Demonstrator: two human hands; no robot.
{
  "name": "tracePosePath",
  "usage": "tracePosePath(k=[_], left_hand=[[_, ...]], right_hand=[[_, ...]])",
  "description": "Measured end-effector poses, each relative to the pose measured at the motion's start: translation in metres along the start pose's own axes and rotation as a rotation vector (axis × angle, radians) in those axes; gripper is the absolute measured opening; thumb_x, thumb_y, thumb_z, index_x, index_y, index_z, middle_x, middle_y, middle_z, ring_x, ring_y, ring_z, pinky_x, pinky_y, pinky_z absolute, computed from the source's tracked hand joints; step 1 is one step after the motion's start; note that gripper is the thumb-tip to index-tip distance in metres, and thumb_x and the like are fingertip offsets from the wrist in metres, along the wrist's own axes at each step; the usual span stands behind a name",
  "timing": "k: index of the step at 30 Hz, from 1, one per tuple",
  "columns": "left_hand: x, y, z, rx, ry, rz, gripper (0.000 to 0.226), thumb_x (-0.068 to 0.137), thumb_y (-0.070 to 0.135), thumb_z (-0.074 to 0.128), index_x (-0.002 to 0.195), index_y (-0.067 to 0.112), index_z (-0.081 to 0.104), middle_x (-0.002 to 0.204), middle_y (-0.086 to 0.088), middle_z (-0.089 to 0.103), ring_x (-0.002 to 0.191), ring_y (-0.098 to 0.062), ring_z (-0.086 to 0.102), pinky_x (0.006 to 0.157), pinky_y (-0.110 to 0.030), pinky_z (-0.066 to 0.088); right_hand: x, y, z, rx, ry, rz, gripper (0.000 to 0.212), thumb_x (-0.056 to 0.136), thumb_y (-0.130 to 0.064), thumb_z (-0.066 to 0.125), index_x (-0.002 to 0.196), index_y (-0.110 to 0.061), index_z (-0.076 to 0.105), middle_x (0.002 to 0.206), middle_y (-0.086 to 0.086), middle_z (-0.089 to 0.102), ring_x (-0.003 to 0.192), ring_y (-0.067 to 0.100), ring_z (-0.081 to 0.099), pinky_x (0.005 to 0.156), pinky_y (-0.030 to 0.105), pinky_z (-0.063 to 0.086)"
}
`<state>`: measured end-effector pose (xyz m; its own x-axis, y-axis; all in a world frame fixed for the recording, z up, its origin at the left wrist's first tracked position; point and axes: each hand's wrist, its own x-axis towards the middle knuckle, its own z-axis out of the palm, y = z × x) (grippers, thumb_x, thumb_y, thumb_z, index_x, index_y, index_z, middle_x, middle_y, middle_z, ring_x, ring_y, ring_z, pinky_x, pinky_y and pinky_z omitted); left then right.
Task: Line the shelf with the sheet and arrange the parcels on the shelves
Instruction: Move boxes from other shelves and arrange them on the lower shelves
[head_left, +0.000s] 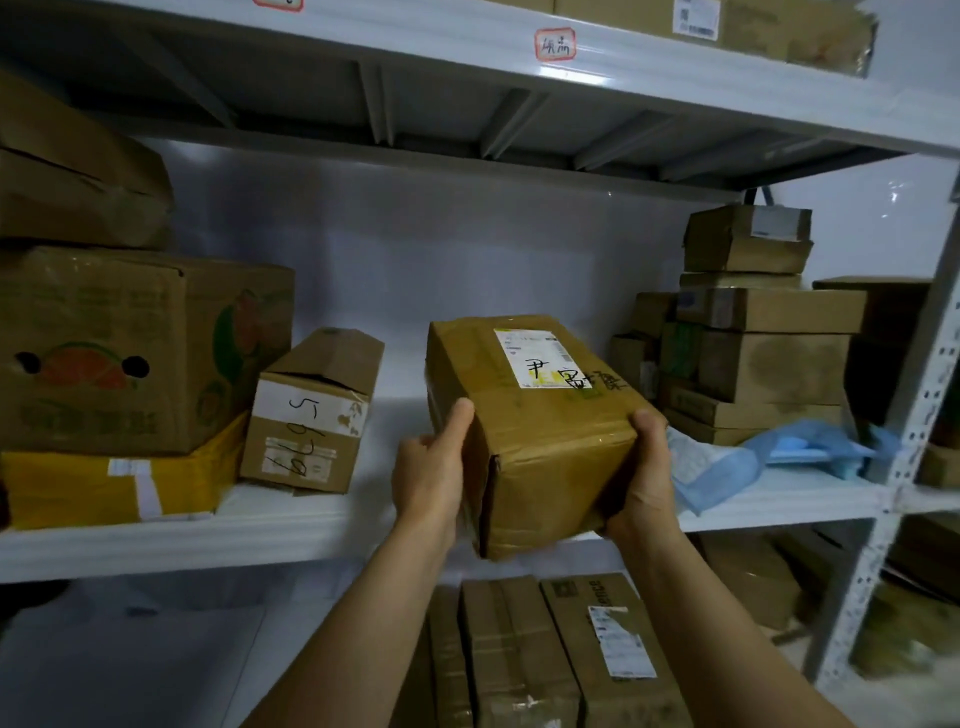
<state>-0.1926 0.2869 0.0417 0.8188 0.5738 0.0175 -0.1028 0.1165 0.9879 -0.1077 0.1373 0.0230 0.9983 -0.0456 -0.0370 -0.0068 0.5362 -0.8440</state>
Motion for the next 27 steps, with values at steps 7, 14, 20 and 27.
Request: tracePosePath(k=[7,14,20,27], left_hand=[[-0.028,-0.022,-0.016,-0.148,-0.381,-0.471,0.107,0.05,0.076,0.061,0.141,0.025,0.037,0.137,-0.014,0.046,0.123,-0.042,0.042,0.098,-0.064,0.033],[-0.057,-0.048,-0.016,-0.026,-0.508,-0.421,0.076,0.045,0.068,0.071,0.108,0.03,0.054,0.102,-0.001,0.062,0.098,-0.027,0.055,0.089,-0.051,0.033],[-0.086,-0.097,-0.02,-0.094,-0.57,-0.364,0.132,0.009,0.063,0.086,0.131,0.034,0.047,0.121,-0.002,0.066,0.106,-0.027,0.062,0.068,-0.042,0.051],[-0.135,-0.159,-0.048,0.075,-0.623,-0.482,0.106,0.039,0.035,0.085,0.135,0.03,0.041,0.126,-0.004,0.059,0.109,-0.022,0.059,0.083,-0.04,0.052]], right_hand=[[-0.048,0.008,-0.041,0.079,-0.111,-0.015,0.071,0.044,-0.058,0.066,0.109,-0.031,0.064,0.113,0.006,0.068,0.108,0.029,0.059,0.096,0.05,0.044],[-0.068,0.012,-0.107,-0.092,-0.22,0.069,0.085,0.012,-0.045,0.08,0.094,-0.028,0.064,0.099,0.006,0.064,0.091,0.028,0.053,0.089,0.05,0.035],[-0.076,0.014,-0.164,-0.235,-0.324,0.19,0.098,0.027,-0.067,0.081,0.116,-0.028,0.063,0.117,0.008,0.068,0.109,0.033,0.058,0.096,0.06,0.042],[-0.096,0.048,-0.24,-0.701,-0.548,0.574,0.098,0.033,-0.048,0.094,0.12,-0.02,0.058,0.118,0.014,0.064,0.107,0.034,0.057,0.096,0.062,0.043]])
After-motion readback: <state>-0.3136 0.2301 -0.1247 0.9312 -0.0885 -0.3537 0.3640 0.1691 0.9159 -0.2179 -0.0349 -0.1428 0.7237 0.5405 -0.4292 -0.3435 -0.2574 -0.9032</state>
